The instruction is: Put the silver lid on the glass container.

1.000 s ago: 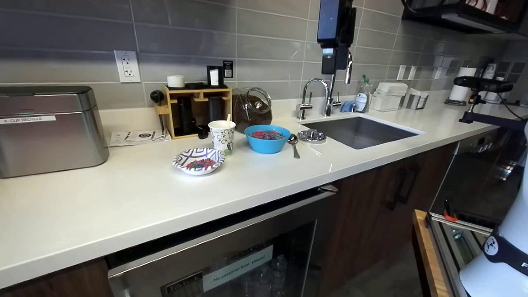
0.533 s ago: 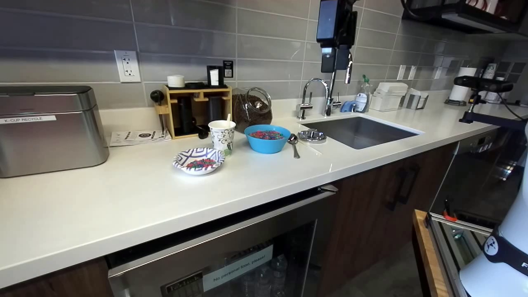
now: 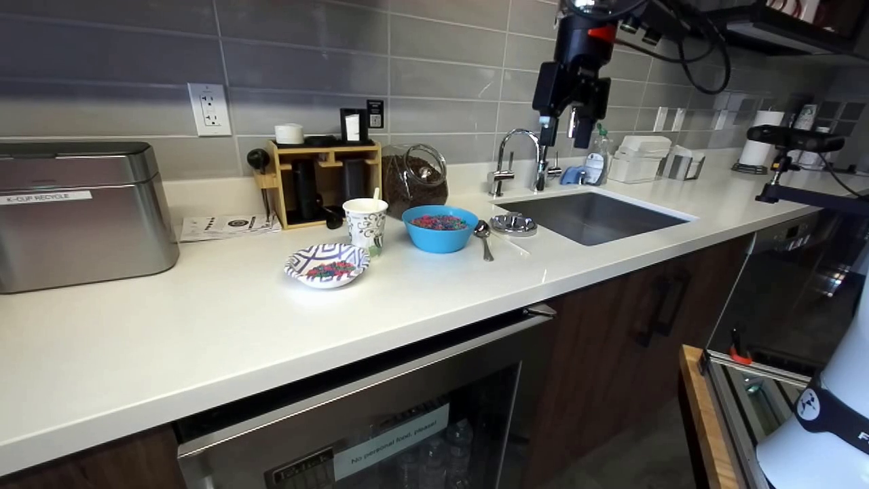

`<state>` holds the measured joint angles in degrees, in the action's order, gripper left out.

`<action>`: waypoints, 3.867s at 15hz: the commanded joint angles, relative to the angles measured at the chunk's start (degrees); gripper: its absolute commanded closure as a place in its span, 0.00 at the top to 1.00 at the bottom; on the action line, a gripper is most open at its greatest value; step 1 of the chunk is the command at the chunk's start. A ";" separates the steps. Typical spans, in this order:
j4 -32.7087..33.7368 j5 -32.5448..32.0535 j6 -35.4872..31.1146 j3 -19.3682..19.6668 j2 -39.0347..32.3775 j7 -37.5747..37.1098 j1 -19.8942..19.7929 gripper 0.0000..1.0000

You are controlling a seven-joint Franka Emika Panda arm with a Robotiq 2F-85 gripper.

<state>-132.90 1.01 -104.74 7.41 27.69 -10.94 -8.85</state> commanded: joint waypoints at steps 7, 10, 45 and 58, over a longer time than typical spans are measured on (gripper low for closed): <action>-11.14 -0.29 -11.87 4.88 -0.55 -5.47 -10.56 1.00; -11.81 -0.33 -12.62 4.94 -0.68 -6.51 -11.38 1.00; 34.14 10.90 -17.80 10.65 -54.05 0.29 -15.80 1.00; 37.33 11.06 -16.04 10.46 -56.83 -0.91 -16.19 1.00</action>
<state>-95.95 12.14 -121.02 18.03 -28.97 -11.81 -24.83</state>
